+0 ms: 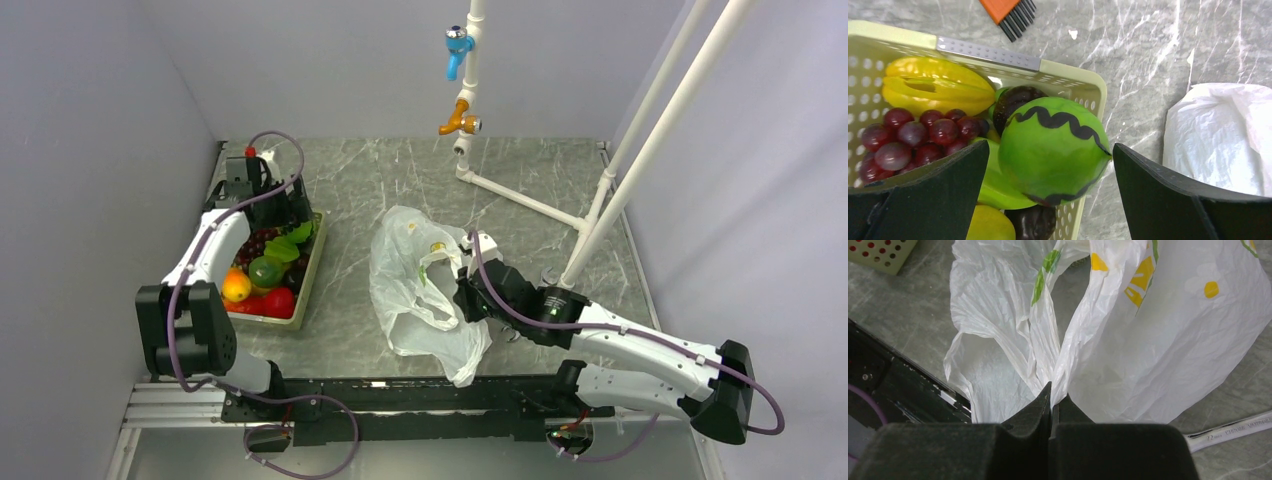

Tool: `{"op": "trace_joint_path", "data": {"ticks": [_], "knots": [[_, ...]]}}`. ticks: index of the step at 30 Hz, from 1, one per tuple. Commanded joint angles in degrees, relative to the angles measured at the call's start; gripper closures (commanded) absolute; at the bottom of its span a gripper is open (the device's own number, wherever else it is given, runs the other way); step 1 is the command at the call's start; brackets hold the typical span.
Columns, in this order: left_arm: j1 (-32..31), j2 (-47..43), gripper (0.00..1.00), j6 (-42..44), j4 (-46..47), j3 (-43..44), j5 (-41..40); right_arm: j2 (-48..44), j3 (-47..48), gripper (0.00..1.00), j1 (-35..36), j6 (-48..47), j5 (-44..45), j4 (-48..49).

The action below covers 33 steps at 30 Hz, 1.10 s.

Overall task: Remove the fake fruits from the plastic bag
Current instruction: Place the fake fruit in the bin, then take out the fake fruit from the plastic bag.

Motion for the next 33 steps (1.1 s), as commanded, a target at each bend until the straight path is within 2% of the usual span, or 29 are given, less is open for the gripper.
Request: {"op": "trace_joint_path", "data": {"ticks": [1,8,17,21,23,26,29,33], "knots": [[0.1,-6.4,0.01,1.7,1.9,-0.6,-2.4,0.1,3.6,1.0,0.0,-0.7,0.0,1.3],[0.1,-13.0,0.01,2.3,5.6,-4.6,-4.0,0.4,5.2,1.0,-0.1,-2.1,1.7,-0.2],[-1.9,-22.0,0.03,4.2,7.9,-9.9,0.6,0.2,4.3,1.0,-0.1,-3.3,-0.4,1.6],[-10.2,-27.0,0.03,3.0,7.1,-11.3,-0.2,1.1,5.0,1.0,-0.1,-3.5,-1.8,2.2],[-13.0,-29.7,0.03,-3.0,7.5,-13.0,3.0,0.7,4.7,1.0,-0.1,-3.4,-2.1,2.8],[-18.5,-36.3,0.04,-16.0,14.1,-20.2,6.6,0.8,5.1,1.0,0.0,-3.6,-2.2,2.7],[-27.6,-44.0,0.05,-23.5,22.5,-29.4,3.7,1.0,5.8,1.0,-0.1,-3.9,-2.4,2.0],[-36.0,-53.7,0.07,-27.9,20.2,-36.7,-2.9,0.7,5.1,1.0,-0.1,-3.8,-3.0,2.4]]}}
